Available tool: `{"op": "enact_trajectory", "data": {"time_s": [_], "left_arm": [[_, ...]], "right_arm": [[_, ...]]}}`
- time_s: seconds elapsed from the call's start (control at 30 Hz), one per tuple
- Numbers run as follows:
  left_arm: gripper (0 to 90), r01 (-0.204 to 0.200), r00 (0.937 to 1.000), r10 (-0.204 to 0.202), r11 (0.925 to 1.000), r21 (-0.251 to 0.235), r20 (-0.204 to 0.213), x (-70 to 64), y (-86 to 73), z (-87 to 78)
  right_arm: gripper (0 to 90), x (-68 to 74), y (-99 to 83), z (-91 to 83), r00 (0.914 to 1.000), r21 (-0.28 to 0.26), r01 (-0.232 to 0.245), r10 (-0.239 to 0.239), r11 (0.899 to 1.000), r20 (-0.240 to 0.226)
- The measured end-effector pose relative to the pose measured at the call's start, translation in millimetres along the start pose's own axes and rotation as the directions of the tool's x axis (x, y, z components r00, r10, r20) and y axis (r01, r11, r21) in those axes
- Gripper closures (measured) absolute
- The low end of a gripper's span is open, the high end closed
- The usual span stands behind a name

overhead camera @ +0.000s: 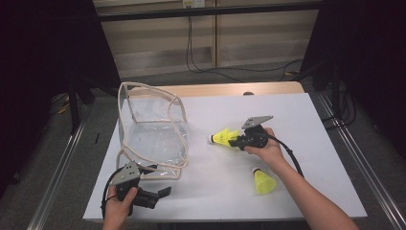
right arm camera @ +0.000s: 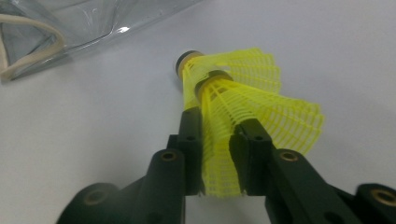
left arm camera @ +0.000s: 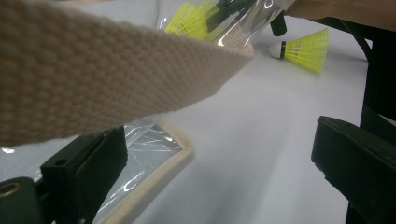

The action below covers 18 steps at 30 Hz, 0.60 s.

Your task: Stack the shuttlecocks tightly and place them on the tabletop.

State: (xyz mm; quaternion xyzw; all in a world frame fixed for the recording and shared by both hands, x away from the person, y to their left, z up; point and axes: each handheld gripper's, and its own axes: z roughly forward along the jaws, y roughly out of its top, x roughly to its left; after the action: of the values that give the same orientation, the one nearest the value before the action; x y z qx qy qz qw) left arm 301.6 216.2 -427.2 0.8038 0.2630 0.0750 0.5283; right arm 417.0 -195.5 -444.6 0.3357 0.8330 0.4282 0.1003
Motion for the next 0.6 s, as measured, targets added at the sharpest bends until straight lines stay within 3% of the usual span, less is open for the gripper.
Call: {"op": "enact_trajectory", "data": {"time_s": [0.13,0.6], "left_arm": [[3.6,-0.002,1.0000,0.002,1.0000,0.005,-0.002,-0.1,0.2,-0.3],[3.6,-0.004,1.0000,0.004,1.0000,0.007,-0.004,-0.2,0.4,-0.3]], "right_arm": [[64.8,-0.2,-0.3,-1.8,0.9999,0.005,-0.010,0.010,1.000,0.013],[50.6,-1.7,-1.9,-20.6,0.9990,-0.033,-0.029,0.031,0.999,0.033]]}}
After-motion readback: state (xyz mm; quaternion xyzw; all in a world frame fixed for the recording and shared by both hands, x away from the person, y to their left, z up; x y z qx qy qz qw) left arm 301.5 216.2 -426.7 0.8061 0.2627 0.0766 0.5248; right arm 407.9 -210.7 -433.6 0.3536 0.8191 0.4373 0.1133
